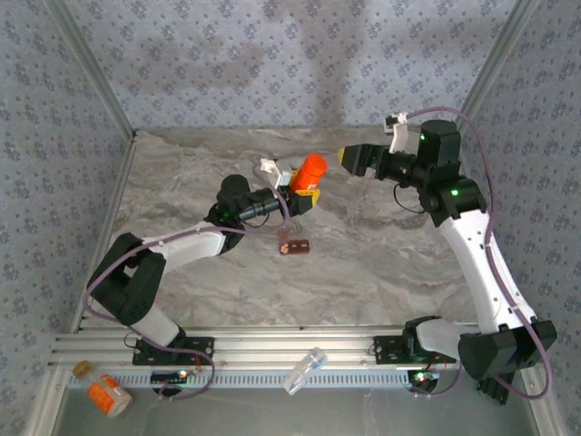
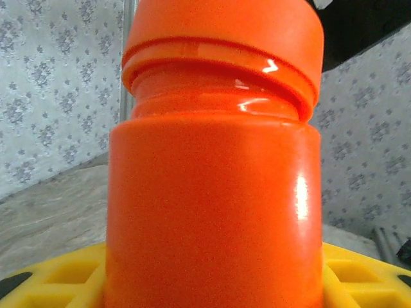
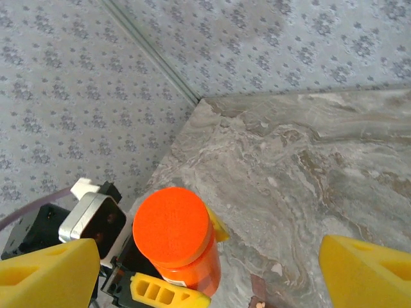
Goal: Sort the pills into containers
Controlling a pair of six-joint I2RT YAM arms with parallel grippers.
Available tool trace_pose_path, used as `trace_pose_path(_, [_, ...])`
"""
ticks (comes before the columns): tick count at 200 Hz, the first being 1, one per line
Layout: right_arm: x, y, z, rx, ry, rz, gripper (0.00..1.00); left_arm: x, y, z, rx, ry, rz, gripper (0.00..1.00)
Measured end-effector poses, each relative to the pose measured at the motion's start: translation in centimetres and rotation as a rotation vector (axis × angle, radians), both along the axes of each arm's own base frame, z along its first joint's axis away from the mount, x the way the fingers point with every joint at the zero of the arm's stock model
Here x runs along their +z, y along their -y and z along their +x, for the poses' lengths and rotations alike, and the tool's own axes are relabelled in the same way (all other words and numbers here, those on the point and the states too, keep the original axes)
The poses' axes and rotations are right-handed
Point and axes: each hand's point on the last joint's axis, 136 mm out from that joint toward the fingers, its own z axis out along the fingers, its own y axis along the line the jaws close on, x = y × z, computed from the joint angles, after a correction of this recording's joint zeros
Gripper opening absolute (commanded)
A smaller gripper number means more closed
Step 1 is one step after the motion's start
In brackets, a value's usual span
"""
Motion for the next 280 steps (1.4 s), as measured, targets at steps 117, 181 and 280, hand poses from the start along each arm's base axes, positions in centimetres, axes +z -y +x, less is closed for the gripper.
trace_pose_path(117, [-2.7,-5.3,0.8,0.136,-0.024,-0.081,0.88,0.5,0.4,-1.0,-0.074,-0.079,-0.031,0.00])
trace_pose_path(181, [-2.5,-6.4,0.7,0.165,-0.018,-0.091,0.82,0.5,0.4,-1.0,-0.077,-0.080,-0.031,0.00])
trace_pose_path(280, [-3.6,-6.8,0.4,0.184,-0.050,-0.115,0.57,0.5,0.4,-1.0,-0.077,-0.079,-0.031,0.00])
